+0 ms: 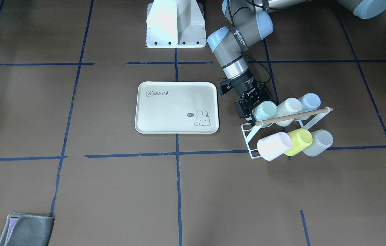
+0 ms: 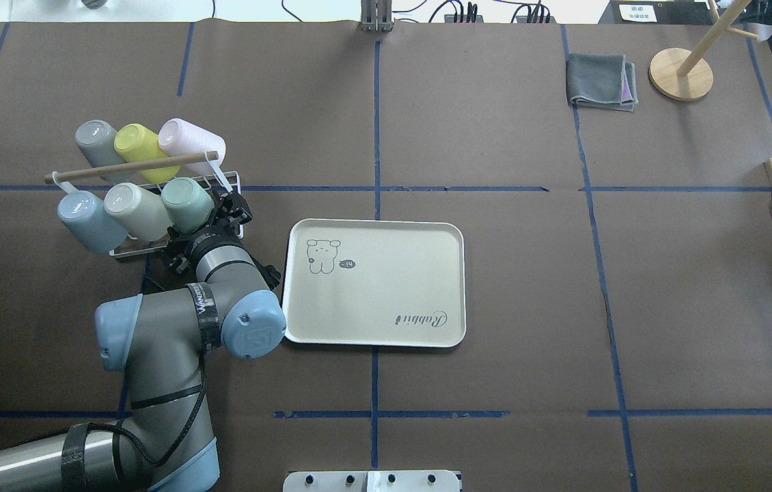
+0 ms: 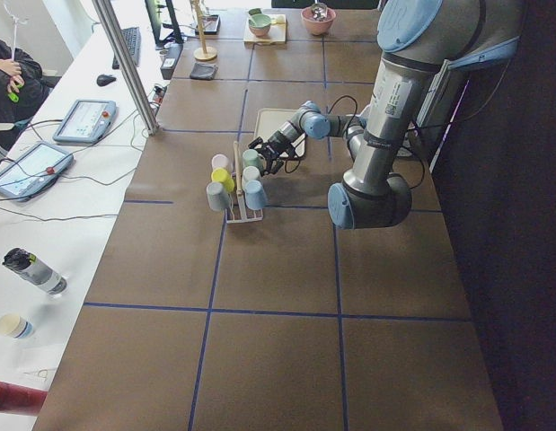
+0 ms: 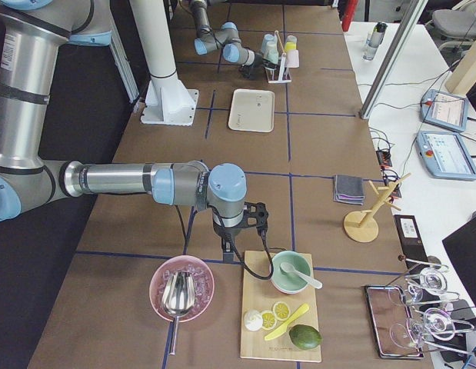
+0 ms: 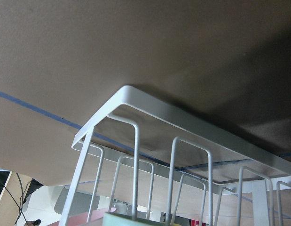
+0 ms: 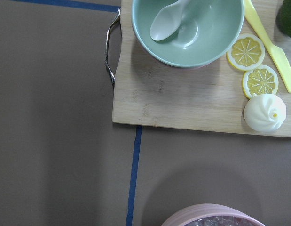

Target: Pick up and place green cup on tray

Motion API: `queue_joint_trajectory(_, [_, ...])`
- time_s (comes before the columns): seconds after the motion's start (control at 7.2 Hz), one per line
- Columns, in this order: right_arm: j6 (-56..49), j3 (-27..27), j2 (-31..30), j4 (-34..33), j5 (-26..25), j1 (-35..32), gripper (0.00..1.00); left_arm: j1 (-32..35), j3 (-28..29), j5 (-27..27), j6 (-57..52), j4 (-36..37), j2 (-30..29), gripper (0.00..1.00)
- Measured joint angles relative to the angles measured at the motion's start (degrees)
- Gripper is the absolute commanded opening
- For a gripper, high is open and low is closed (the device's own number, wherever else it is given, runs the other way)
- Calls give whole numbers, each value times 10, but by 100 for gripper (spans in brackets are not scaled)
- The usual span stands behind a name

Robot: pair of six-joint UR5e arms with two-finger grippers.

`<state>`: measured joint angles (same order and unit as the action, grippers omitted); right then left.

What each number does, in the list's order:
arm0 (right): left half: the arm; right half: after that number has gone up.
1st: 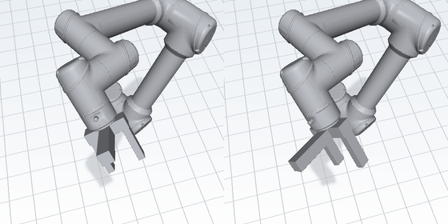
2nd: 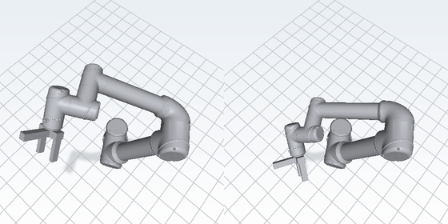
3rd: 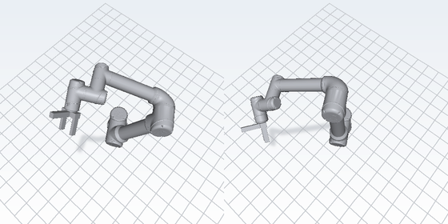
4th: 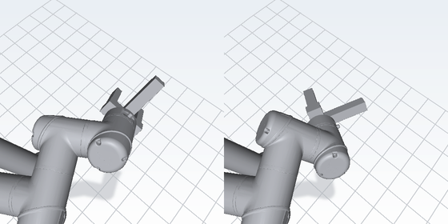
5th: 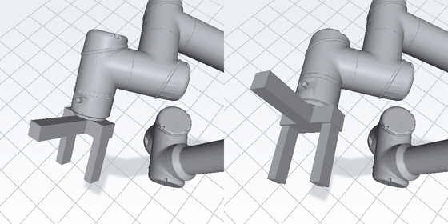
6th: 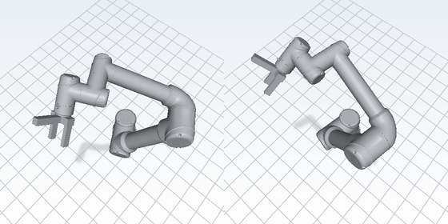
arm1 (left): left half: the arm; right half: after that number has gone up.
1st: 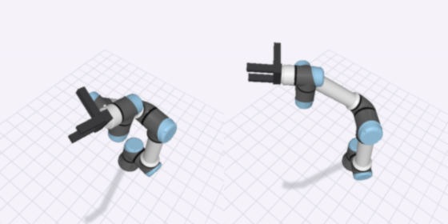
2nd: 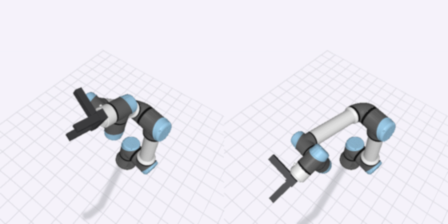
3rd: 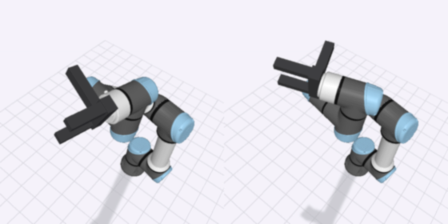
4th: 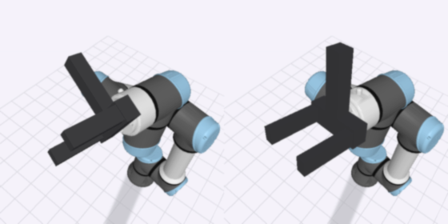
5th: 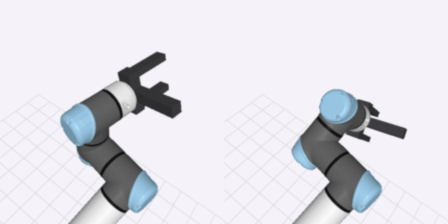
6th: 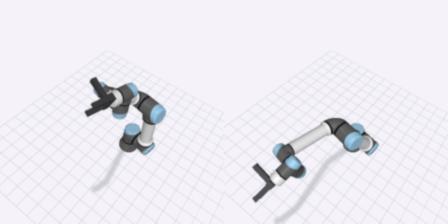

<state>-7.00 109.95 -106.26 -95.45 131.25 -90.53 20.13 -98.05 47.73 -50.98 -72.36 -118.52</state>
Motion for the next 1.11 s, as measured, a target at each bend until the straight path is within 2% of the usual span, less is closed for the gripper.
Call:
queue_joint_trajectory(0.28, [0,0,0,0,0,0,100,0,0,-4,1,0,-2,74])
queue_joint_trajectory(1.11, [1,0,-1,0,1,0,100,9,-31,-9,-5,3,2,73])
